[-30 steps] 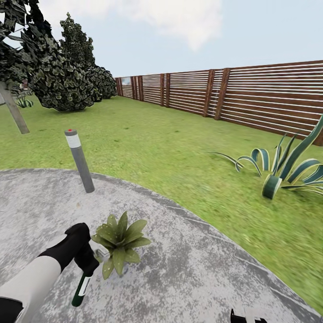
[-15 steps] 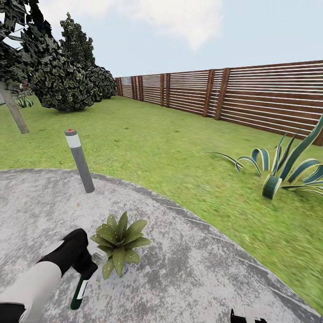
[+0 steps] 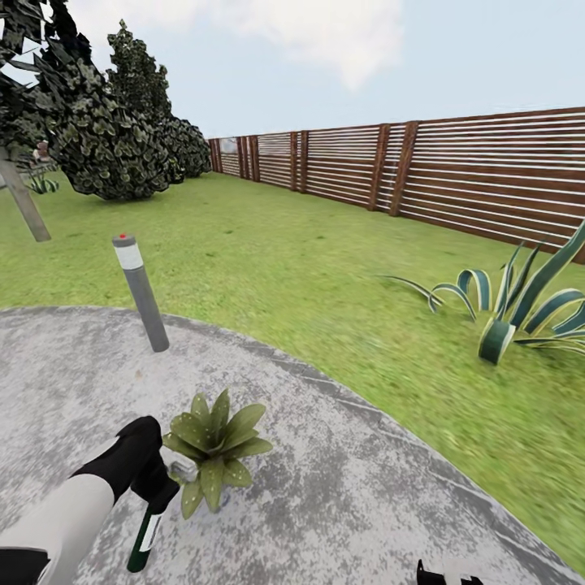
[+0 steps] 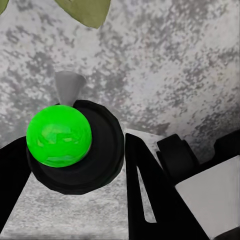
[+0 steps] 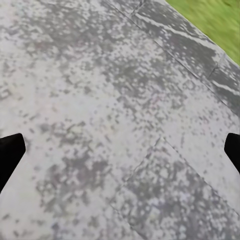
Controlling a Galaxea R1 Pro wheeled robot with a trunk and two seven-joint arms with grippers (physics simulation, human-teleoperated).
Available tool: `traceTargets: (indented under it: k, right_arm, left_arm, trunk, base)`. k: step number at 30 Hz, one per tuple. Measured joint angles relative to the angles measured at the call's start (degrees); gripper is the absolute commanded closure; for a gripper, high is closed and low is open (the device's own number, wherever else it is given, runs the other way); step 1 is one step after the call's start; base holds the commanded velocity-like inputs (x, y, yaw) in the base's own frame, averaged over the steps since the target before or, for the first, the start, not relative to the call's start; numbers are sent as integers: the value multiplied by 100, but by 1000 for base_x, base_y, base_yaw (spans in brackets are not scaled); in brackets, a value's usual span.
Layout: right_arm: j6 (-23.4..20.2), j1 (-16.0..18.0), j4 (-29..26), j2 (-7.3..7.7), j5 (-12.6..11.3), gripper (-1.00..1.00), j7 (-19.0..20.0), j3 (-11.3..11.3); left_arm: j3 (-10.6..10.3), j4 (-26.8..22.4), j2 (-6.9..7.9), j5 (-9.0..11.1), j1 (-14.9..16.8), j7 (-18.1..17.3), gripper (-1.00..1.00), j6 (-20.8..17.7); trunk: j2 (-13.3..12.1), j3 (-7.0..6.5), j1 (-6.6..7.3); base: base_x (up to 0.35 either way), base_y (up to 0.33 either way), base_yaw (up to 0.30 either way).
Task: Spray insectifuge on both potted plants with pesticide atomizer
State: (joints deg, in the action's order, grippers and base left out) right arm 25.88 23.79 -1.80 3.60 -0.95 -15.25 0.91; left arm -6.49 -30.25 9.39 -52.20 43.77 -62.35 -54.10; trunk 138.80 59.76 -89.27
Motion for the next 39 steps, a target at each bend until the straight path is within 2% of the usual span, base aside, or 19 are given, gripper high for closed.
traceTargets:
  k: [5, 8, 11, 16, 19, 21, 24, 27, 28, 30, 32, 34, 36, 37, 39]
  right_arm:
    - [0, 0, 0, 9, -1, -100, -2, 0]
    - [0, 0, 1, 10, -1, -100, -2, -1]
    - [0, 0, 3, 10, -1, -100, -2, 0]
    - [0, 0, 5, 10, -1, -100, -2, 0]
    - [0, 0, 5, 10, -1, -100, -2, 0]
    - [0, 0, 5, 10, -1, -100, -2, 0]
    - [0, 0, 7, 10, -1, -100, -2, -1]
    - [0, 0, 4, 10, 1, -100, -2, -1]
    - [0, 0, 6, 10, 3, -100, -2, -1]
    - [0, 0, 8, 10, 1, -100, -2, 0]
    - [0, 0, 5, 10, -1, -100, -2, 0]
    - [0, 0, 6, 10, -1, -100, -4, 0]
    - [0, 0, 5, 10, -1, -100, -3, 0]
    - [0, 0, 7, 11, -1, -100, -4, 0]
    - [0, 0, 7, 16, -2, -100, -9, 0]
  left_arm:
    - [8, 157, 75, -20, -152, 9, 100, -13]
    - [23, 169, 264, -42, -211, 4, 100, 30]
    - [28, 166, 371, -27, -219, -12, 100, 46]
    - [5, 60, 283, -5, -191, -6, 100, 1]
    - [-5, 49, 51, -4, -180, -4, 100, -30]
    - [-17, 48, 7, -37, -175, 5, 100, -19]
    - [-16, 61, 129, -58, -172, 0, 100, 17]
    - [-10, 65, 499, -79, -186, -20, 100, 75]
    - [-15, 65, 557, -48, -191, -22, 100, 69]
    - [-35, 61, 573, -31, -194, -24, 100, 60]
    - [-25, 58, 559, -19, -195, -25, 100, 58]
    - [-20, 54, 455, -3, -194, -22, 100, 47]
    - [-24, 50, 297, -3, -181, -19, 100, 41]
    - [-28, 47, 137, 30, -169, -20, 100, 26]
    - [-116, 48, -73, 19, -147, -31, 100, 29]
  trunk:
    - [0, 11, 0]
    - [0, 11, 0]
    - [0, 11, 0]
    - [0, 11, 0]
    - [0, 11, 0]
    - [0, 11, 0]
    - [0, 11, 0]
    - [0, 11, 0]
    - [0, 11, 0]
    - [0, 11, 0]
    - [0, 11, 0]
    - [0, 11, 0]
    - [0, 11, 0]
    - [0, 11, 0]
    - [0, 11, 0]
  base:
    - [2, 0, 0]
    - [0, 0, 0]
    - [0, 0, 0]
    - [0, 0, 0]
    - [0, 0, 0]
    - [0, 0, 0]
    - [0, 0, 0]
    - [0, 0, 0]
    - [0, 0, 0]
    - [0, 0, 0]
    - [0, 0, 0]
    - [0, 0, 0]
    - [0, 0, 0]
    - [0, 0, 0]
    - [0, 0, 0]
